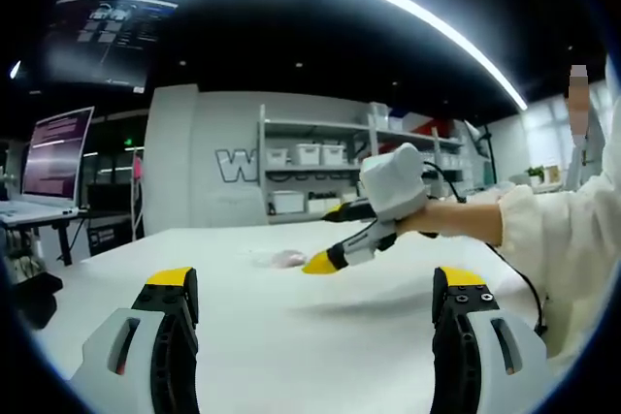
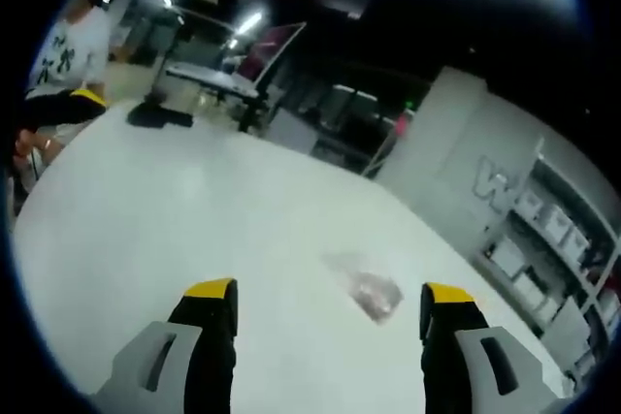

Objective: Open the resealable bag by pulling the two sides of the seal apart until the entire bag opening is separated and visibly accessible.

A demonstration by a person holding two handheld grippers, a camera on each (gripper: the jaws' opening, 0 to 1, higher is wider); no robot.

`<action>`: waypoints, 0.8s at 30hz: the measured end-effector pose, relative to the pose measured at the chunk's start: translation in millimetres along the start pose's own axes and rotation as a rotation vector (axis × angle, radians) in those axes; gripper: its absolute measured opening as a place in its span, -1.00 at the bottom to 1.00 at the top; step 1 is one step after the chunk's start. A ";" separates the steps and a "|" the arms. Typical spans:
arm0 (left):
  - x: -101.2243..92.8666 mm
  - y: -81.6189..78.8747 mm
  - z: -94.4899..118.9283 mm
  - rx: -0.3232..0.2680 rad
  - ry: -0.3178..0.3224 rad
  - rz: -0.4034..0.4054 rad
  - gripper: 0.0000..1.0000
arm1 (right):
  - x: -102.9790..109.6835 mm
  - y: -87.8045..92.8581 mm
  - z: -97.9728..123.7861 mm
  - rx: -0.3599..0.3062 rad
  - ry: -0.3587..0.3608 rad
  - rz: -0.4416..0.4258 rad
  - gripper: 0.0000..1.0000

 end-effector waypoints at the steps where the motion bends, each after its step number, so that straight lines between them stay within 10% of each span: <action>1: 0.4 0.2 0.0 0.000 -0.001 0.001 0.99 | 0.3 -0.6 -1.4 -0.001 -0.001 -0.001 0.54; 24: 5.5 10.9 -3.0 0.032 -0.003 -0.001 0.99 | 1.2 2.8 -19.8 0.019 -0.008 -0.004 0.51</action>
Point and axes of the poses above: the point that each gripper's makers call its tool centre point, and the gripper's own axes: z roughly backward along the fingers, x roughly to its left, y roughly out of its underside, the point moved 5 cm from there along z, roughly backward along the fingers, and after that the axes turned 9 degrees about z, right-handed, at the moved point
